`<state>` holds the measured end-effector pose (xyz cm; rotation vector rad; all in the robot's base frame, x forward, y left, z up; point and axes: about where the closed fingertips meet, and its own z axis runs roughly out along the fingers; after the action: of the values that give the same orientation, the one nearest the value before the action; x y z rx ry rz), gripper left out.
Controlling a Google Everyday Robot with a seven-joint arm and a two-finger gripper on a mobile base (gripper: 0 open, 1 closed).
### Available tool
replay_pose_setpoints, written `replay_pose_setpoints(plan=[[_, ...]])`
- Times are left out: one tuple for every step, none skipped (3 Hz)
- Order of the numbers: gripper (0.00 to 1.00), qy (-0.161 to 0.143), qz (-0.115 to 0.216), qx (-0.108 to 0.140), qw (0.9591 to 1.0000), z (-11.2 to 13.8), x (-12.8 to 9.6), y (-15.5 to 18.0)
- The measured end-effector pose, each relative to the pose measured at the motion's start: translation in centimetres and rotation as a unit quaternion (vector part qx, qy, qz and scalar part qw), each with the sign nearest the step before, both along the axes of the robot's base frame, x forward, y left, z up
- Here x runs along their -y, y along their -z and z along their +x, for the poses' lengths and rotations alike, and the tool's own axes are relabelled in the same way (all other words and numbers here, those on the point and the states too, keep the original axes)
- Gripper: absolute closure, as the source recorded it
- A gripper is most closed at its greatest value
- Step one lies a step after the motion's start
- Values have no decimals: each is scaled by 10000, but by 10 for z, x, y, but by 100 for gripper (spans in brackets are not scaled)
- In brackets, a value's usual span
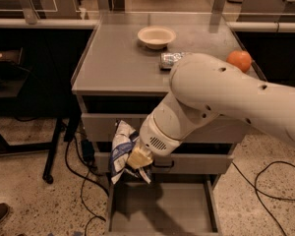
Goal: Place blue chip bag into bottom drawer
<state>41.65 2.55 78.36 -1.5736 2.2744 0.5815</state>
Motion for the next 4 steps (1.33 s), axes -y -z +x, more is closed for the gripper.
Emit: replay_pose_setpoints(plan=[[100,269,373,-193,9988,-11,5,14],[100,918,913,-699,9891,-47,22,78],[100,1566,1241,-1590,9668,-92,36,151],[100,1626,1267,-1749,9628,-98,37,160]])
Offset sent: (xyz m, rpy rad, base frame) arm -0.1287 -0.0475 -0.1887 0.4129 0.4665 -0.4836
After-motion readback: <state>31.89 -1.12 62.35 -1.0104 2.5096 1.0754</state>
